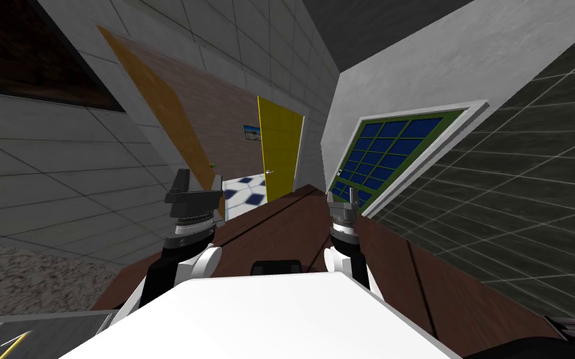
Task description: Push the door open
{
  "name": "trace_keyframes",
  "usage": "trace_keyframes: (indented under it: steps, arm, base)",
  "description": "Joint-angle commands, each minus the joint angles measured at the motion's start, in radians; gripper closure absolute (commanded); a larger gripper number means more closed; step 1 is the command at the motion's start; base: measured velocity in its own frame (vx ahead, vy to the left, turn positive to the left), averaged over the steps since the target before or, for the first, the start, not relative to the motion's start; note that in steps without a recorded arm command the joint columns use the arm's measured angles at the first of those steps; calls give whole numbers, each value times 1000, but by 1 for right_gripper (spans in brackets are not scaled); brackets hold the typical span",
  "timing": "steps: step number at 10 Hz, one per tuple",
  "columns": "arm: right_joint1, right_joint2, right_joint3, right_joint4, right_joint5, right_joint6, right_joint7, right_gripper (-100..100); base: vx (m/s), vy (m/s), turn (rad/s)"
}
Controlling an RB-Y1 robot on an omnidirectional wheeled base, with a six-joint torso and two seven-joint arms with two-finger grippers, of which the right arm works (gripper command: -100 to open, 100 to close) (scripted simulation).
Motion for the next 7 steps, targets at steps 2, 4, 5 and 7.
trace_keyframes:
  steps: [2, 4, 5, 7]
  arm:
    - [-22, -17, -4, 52, -5, -7, 6, -100]
    - [-39, -29, -8, 93, -9, -13, 11, -100]
    - [-45, -32, -9, 108, -11, -15, 13, -100]
    - [-63, -42, -12, 150, -15, -22, 18, -100]
  base:
    - [88, 10, 132]
    - [121, -9, 96]
    - [108, -3, 88]
    - [80, 2, 90]
